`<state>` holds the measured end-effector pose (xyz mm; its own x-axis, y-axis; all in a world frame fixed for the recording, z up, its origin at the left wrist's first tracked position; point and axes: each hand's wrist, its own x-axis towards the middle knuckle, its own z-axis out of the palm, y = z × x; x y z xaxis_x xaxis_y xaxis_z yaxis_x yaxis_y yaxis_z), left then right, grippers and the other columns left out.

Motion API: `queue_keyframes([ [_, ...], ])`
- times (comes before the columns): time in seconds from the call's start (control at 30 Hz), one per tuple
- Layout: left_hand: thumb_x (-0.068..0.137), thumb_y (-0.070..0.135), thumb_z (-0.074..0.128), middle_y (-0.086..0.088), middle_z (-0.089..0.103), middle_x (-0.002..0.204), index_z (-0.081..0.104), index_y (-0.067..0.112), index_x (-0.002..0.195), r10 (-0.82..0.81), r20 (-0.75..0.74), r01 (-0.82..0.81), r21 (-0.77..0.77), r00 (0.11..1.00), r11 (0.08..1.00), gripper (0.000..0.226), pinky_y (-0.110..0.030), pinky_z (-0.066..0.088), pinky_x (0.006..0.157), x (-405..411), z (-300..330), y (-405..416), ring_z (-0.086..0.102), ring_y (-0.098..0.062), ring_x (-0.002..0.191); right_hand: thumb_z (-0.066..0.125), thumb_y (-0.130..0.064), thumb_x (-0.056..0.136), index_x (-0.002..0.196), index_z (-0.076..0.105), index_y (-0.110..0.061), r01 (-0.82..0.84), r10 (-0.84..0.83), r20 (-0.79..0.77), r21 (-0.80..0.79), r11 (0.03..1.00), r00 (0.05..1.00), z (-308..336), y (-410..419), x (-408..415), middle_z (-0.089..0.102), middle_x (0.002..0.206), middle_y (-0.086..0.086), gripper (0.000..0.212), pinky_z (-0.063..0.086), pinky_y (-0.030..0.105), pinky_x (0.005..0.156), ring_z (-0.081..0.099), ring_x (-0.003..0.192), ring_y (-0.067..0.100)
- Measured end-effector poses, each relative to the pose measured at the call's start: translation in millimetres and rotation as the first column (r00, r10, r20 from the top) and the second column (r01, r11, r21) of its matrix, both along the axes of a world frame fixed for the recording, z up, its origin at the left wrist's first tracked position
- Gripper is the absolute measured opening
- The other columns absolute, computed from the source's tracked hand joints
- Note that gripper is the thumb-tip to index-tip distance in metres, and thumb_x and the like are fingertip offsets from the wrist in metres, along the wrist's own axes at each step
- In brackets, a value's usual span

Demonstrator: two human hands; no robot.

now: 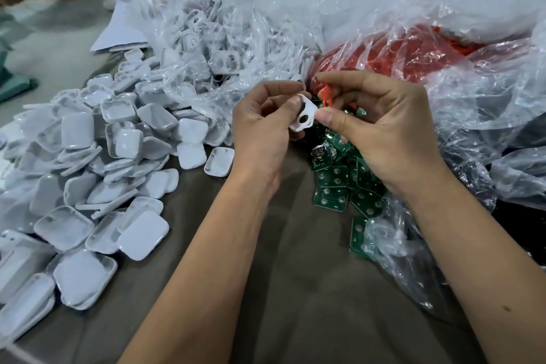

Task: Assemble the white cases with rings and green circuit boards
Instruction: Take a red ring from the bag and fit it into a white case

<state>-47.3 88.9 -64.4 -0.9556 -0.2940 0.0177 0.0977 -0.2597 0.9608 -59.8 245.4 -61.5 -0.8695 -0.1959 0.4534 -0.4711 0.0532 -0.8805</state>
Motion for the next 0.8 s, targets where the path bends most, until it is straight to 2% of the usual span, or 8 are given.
queue_keyframes([
  [0.13, 0.092, 0.000, 0.071, -0.005, 0.074, 0.077, 0.071, 0.012, 0.090, 0.026, -0.032, -0.027, -0.037, 0.999, 0.999, 0.012, -0.026, 0.048, 0.051, 0, -2, -1, 0.061, -0.011, 0.060, 0.088, -0.009, 0.080, 0.118, 0.075, -0.008, -0.003, 0.003, 0.004, -0.016, 1.000, 1.000, 1, 0, 0, 0.077, 0.100, 0.003, 0.040, 0.056, 0.017, 0.070, 0.070, 0.082, 0.012],
  [0.23, 0.091, 0.001, 0.072, -0.009, 0.073, 0.080, 0.070, 0.011, 0.090, 0.050, -0.071, -0.056, -0.084, 0.996, 0.995, 0.011, -0.027, 0.049, 0.051, -2, -4, 0, 0.061, -0.014, 0.061, 0.088, -0.012, 0.080, 0.118, 0.076, -0.009, 0.003, -0.003, 0.010, -0.022, 1.000, 1.000, 0, -1, 1, 0.077, 0.099, 0.001, 0.040, 0.056, 0.016, 0.069, 0.070, 0.081, 0.013],
  [0.37, 0.095, -0.001, 0.065, -0.010, 0.070, 0.080, 0.067, 0.010, 0.090, 0.103, -0.109, -0.119, -0.155, 0.989, 0.981, 0.013, -0.026, 0.050, 0.051, -4, -7, -1, 0.060, -0.015, 0.060, 0.087, -0.015, 0.081, 0.117, 0.077, -0.013, 0.033, -0.031, 0.051, -0.039, 0.999, 0.998, 1, 0, 0, 0.078, 0.097, 0.000, 0.037, 0.056, 0.016, 0.068, 0.072, 0.082, 0.015],
  [0.47, 0.098, 0.000, 0.059, -0.012, 0.072, 0.087, 0.070, 0.016, 0.088, 0.096, -0.112, -0.119, -0.221, 0.989, 0.968, 0.021, -0.026, 0.052, 0.055, -5, -11, -3, 0.063, -0.014, 0.062, 0.087, -0.021, 0.081, 0.116, 0.078, -0.020, 0.052, -0.051, 0.094, -0.016, 0.998, 0.994, -1, 1, 1, 0.079, 0.096, -0.002, 0.035, 0.056, 0.017, 0.068, 0.072, 0.077, 0.009],
  [0.6, 0.097, 0.006, 0.064, -0.003, 0.075, 0.083, 0.075, 0.016, 0.090, 0.008, -0.071, -0.026, -0.245, 0.997, 0.969, 0.016, -0.022, 0.055, 0.061, -4, -13, 2, 0.067, -0.008, 0.066, 0.084, -0.030, 0.078, 0.116, 0.077, -0.020, 0.023, -0.023, 0.155, 0.001, 1.000, 0.988, -5, -2, 1, 0.079, 0.093, 0.000, 0.040, 0.057, 0.027, 0.058, 0.076, 0.076, 0.020],
  [0.67, 0.095, 0.012, 0.067, -0.004, 0.077, 0.088, 0.077, 0.019, 0.090, -0.057, -0.035, 0.047, -0.239, 0.998, 0.970, 0.013, -0.032, 0.061, 0.070, -3, -13, 4, 0.074, -0.015, 0.078, 0.083, -0.030, 0.077, 0.115, 0.077, -0.018, 0.043, -0.039, 0.168, -0.018, 0.999, 0.985, -6, -3, 0, 0.079, 0.091, 0.000, 0.040, 0.058, 0.029, 0.060, 0.077, 0.076, 0.025],
  [0.73, 0.092, 0.019, 0.065, -0.009, 0.077, 0.096, 0.079, 0.018, 0.097, -0.162, -0.010, 0.156, -0.202, 0.987, 0.967, 0.015, -0.045, 0.062, 0.082, -2, -10, 3, 0.075, -0.027, 0.092, 0.084, -0.025, 0.080, 0.113, 0.077, -0.017, 0.092, -0.082, 0.171, -0.049, 0.995, 0.982, -6, -2, -2, 0.079, 0.091, -0.001, 0.035, 0.060, 0.027, 0.063, 0.077, 0.074, 0.022],
  [0.8, 0.091, 0.022, 0.062, -0.005, 0.077, 0.101, 0.078, 0.020, 0.109, -0.249, -0.027, 0.226, -0.326, 0.968, 0.918, 0.025, -0.048, 0.061, 0.087, 0, -9, 1, 0.074, -0.026, 0.096, 0.084, -0.018, 0.084, 0.112, 0.077, -0.018, 0.142, -0.126, 0.182, -0.076, 0.987, 0.975, -7, 0, -4, 0.080, 0.092, -0.001, 0.030, 0.061, 0.026, 0.067, 0.077, 0.075, 0.018],
])
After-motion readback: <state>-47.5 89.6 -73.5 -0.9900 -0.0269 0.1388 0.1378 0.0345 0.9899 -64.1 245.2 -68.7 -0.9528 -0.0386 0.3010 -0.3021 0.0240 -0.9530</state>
